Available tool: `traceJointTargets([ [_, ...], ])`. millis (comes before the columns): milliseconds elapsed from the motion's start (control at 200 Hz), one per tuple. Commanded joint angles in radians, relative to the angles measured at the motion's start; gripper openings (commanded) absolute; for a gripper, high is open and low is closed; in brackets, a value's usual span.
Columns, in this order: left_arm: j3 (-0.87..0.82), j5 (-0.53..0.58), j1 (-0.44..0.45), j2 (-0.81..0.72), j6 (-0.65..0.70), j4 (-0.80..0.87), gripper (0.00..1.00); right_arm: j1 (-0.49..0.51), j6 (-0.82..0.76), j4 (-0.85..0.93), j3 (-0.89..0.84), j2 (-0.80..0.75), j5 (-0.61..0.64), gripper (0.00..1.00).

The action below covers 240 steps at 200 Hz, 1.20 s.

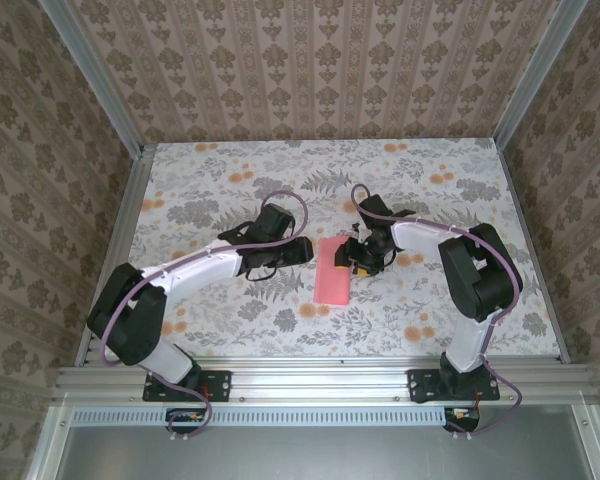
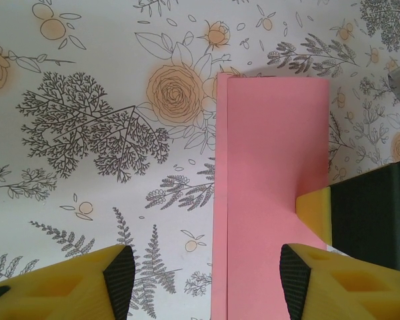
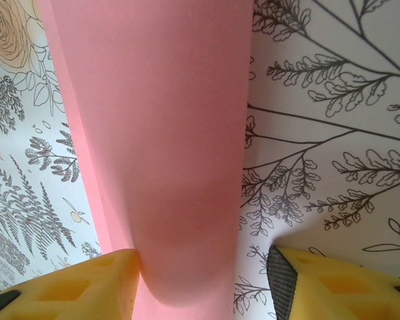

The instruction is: Fold a paper plane with a square sheet of paper (pick it up from the middle)

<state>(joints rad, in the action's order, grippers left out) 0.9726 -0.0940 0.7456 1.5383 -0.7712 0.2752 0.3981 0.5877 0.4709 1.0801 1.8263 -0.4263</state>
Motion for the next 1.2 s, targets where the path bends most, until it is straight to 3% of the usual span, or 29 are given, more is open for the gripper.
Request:
traceJointTargets([
  [0,0.032,-0.012,0.006,0.011,0.006,-0.004,0.62,0.014,0.019,0.014,0.028,0.021,0.006,0.57],
  [385,0.04,-0.016,0.011,0.021,0.008,-0.002,0.61,0.028,0.028,0.092,0.079,0.04,0.09,0.57],
  [840,0.045,-0.023,0.012,0.028,0.016,-0.002,0.59,0.03,-0.069,0.138,0.097,0.055,0.037,0.56],
  [1195,0.055,-0.029,0.014,0.039,0.017,-0.001,0.59,0.031,-0.045,0.138,0.122,0.071,0.039,0.57],
])
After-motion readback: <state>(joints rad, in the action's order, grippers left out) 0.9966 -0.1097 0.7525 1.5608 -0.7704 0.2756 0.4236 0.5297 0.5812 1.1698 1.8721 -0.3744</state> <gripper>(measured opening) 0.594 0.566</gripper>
